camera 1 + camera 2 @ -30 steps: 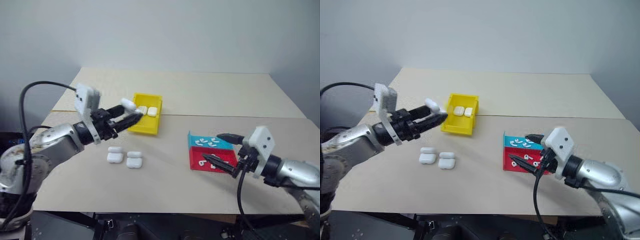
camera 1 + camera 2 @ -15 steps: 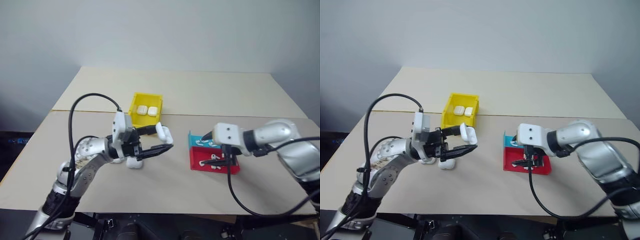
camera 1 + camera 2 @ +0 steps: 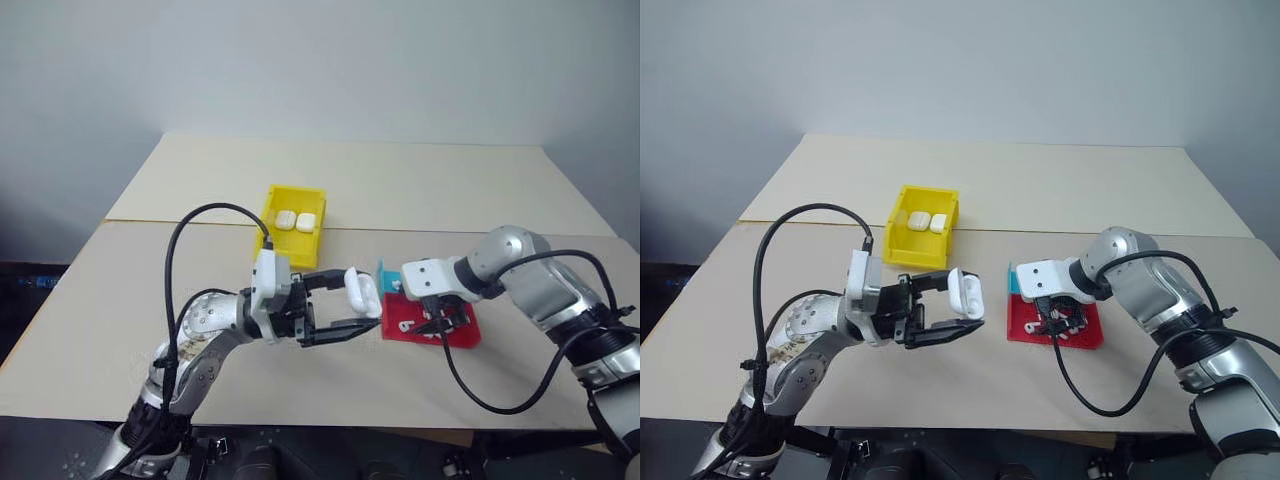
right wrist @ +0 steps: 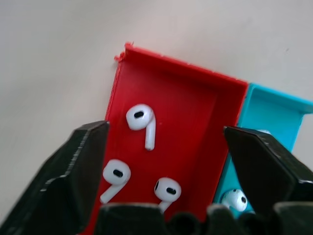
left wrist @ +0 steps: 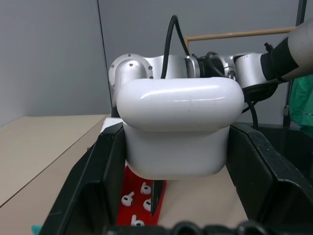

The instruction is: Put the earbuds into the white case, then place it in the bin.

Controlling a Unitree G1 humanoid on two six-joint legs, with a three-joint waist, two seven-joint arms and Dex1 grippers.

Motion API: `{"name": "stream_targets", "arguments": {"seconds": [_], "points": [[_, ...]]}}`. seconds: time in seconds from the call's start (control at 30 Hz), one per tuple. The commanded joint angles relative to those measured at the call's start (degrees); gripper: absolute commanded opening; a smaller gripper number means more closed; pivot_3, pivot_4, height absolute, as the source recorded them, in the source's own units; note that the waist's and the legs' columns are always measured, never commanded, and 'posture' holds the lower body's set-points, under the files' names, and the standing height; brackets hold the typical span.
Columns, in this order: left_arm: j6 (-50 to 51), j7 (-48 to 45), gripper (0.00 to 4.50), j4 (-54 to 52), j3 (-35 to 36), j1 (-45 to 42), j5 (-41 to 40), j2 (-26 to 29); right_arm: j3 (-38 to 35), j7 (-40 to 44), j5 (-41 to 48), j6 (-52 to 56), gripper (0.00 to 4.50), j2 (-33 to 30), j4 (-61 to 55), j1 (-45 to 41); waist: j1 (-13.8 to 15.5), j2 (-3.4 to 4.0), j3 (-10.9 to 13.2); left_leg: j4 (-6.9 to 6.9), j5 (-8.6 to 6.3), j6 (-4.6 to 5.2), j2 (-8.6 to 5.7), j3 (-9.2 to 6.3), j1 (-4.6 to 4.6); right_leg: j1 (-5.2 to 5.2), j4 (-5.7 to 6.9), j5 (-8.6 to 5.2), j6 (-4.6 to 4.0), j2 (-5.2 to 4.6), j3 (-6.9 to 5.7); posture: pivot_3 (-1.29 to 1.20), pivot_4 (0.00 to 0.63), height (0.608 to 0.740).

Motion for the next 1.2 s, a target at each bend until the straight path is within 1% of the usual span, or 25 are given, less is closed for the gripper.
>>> {"name": "stream_targets", "arguments": {"seconds": [0.03, 0.07, 0.37, 0.6, 0.83, 0.87, 0.9, 1.0, 1.03, 1.07, 1.2], "points": [[-1.50, -1.16, 2.79, -1.57, -0.48, -0.41, 0.53, -0.60, 0.14, -1.40, -2.58, -0.64, 2.81, 2.60, 2.07, -1.48, -0.14, 0.00, 0.00, 0.02, 0.00, 0.00, 0.02, 0.00, 0.02, 0.02, 0.02, 0.00, 0.00, 0.03, 0.00, 0.00, 0.150, 0.740], [-1.63, -1.79, 2.79, -1.26, -0.58, -0.64, 0.64, -0.54, 0.24, -1.57, -3.22, 0.08, 2.55, 3.51, 2.75, -1.86, -0.29, 0.01, 0.00, 0.03, 0.00, 0.00, 0.03, 0.01, 0.02, 0.01, 0.04, 0.00, 0.00, 0.04, 0.01, 0.00, 0.150, 0.740], [-1.22, -4.52, 2.79, -0.85, -0.39, -1.30, 0.79, -0.57, 0.74, -0.94, -6.28, 0.05, 2.55, 6.31, 5.99, -2.88, -0.23, 0.13, 0.08, 0.07, 0.01, -0.02, 0.04, 0.01, 0.04, 0.00, 0.16, 0.00, 0.00, 0.05, 0.01, 0.00, 0.150, 0.740], [-0.10, -3.70, 2.79, -1.39, 0.43, -1.23, 0.49, -0.33, 0.10, 0.43, -5.94, 1.59, 2.55, 6.83, 5.62, -2.65, -0.23, 0.13, 0.08, 0.17, 0.01, -0.02, 0.05, 0.00, 0.04, 0.00, 0.27, 0.00, 0.00, 0.05, 0.01, 0.00, 0.150, 0.740], [0.19, -3.73, 2.79, -1.43, 1.00, -1.12, 0.30, 0.30, 0.55, -0.23, -6.89, 1.57, 2.55, 7.21, 6.23, -2.06, -0.25, 0.13, 0.08, 0.19, 0.01, -0.02, 0.06, -0.01, 0.05, 0.00, 0.30, 0.00, 0.00, 0.06, 0.01, 0.00, 0.150, 0.740], [0.26, -3.61, 2.79, -1.48, 0.94, -1.17, 0.32, 0.27, 0.55, -0.51, -7.10, 1.84, 2.18, 7.26, 6.35, -1.89, -0.25, 0.13, 0.08, 0.19, 0.01, -0.02, 0.06, 0.00, 0.05, 0.00, 0.30, 0.00, 0.00, 0.06, 0.01, 0.00, 0.150, 0.740], [0.32, -3.48, 2.79, -1.51, 0.88, -1.23, 0.37, 0.21, 0.61, -0.82, -7.41, 1.91, 1.97, 7.28, 6.47, -1.71, -0.25, 0.14, 0.08, 0.19, 0.01, -0.02, 0.06, 0.00, 0.05, 0.00, 0.30, 0.00, 0.00, 0.06, 0.01, 0.00, 0.150, 0.740], [0.49, -3.11, 2.79, -1.66, 0.68, -1.32, 0.56, 0.08, 0.51, -1.08, -7.53, 1.66, 0.98, 6.76, 6.34, -0.74, -0.24, 0.14, 0.08, 0.20, 0.01, -0.02, 0.06, -0.01, 0.06, 0.02, 0.30, 0.00, 0.00, 0.06, 0.01, 0.00, 0.150, 0.740], [0.47, -3.10, 2.79, -1.69, 0.67, -1.25, 0.57, 0.13, 0.47, -1.13, -7.50, 1.67, 0.74, 6.64, 6.15, -0.53, -0.24, 0.14, 0.08, 0.20, 0.01, -0.02, 0.06, 0.00, 0.08, 0.04, 0.31, 0.00, 0.00, 0.06, 0.01, 0.00, 0.150, 0.740], [0.44, -3.10, 2.79, -1.68, 0.65, -1.21, 0.61, 0.19, 0.25, -1.25, -7.37, 2.19, 0.62, 6.59, 5.83, -0.29, -0.24, 0.14, 0.08, 0.21, 0.01, -0.02, 0.06, -0.01, 0.12, 0.09, 0.30, 0.00, 0.00, 0.06, 0.00, 0.00, 0.150, 0.740], [0.50, -3.14, 2.79, -1.37, 0.51, -1.37, 0.59, 0.09, -1.74, -2.51, -6.42, 4.92, 0.62, 6.64, 4.01, 0.76, -0.23, 0.14, 0.08, 0.21, 0.01, -0.02, 0.06, -0.01, 0.15, 0.12, 0.31, 0.00, 0.00, 0.06, 0.00, 0.00, 0.150, 0.740]]}}
